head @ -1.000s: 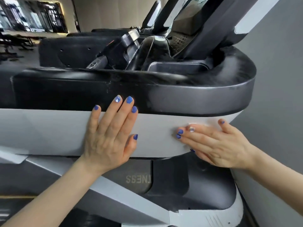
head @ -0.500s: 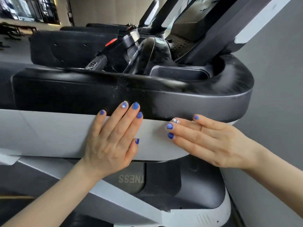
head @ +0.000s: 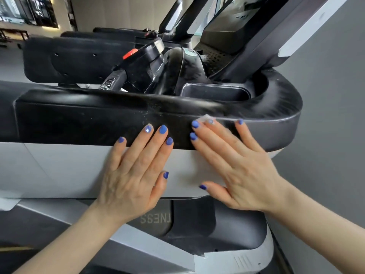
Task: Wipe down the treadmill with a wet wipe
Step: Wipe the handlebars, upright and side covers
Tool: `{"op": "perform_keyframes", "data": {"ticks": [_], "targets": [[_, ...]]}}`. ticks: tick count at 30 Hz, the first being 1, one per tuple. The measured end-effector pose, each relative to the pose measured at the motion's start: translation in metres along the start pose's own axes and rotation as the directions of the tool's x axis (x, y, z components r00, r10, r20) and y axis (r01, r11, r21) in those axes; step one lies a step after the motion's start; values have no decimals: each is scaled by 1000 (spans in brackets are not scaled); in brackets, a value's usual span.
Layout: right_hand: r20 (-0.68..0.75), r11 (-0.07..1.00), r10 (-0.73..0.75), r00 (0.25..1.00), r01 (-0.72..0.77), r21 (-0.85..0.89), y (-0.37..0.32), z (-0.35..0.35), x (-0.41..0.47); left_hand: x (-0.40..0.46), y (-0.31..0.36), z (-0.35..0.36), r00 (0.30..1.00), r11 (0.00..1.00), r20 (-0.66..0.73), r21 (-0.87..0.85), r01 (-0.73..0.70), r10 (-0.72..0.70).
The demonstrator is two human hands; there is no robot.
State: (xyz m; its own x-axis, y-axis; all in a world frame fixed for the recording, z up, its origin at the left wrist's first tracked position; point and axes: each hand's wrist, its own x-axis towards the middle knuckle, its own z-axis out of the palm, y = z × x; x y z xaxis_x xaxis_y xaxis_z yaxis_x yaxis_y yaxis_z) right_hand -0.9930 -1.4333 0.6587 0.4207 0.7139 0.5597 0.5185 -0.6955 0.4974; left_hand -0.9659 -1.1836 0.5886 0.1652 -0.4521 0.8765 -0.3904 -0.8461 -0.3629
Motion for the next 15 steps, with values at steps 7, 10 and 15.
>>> {"op": "perform_keyframes", "data": {"ticks": [7,10,15], "targets": [[19,993,35,999,-33,-110,-2,8,-13,-1,-2,-3,1000,1000,29,-22,-1,2],[25,987,64,998,-60,-151,17,6,-45,2,5,-5,998,997,43,-54,58,-56],[-22,991,13,1000,-15,-130,50,-1,-61,19,30,-2,992,991,56,-73,113,-109]]}}
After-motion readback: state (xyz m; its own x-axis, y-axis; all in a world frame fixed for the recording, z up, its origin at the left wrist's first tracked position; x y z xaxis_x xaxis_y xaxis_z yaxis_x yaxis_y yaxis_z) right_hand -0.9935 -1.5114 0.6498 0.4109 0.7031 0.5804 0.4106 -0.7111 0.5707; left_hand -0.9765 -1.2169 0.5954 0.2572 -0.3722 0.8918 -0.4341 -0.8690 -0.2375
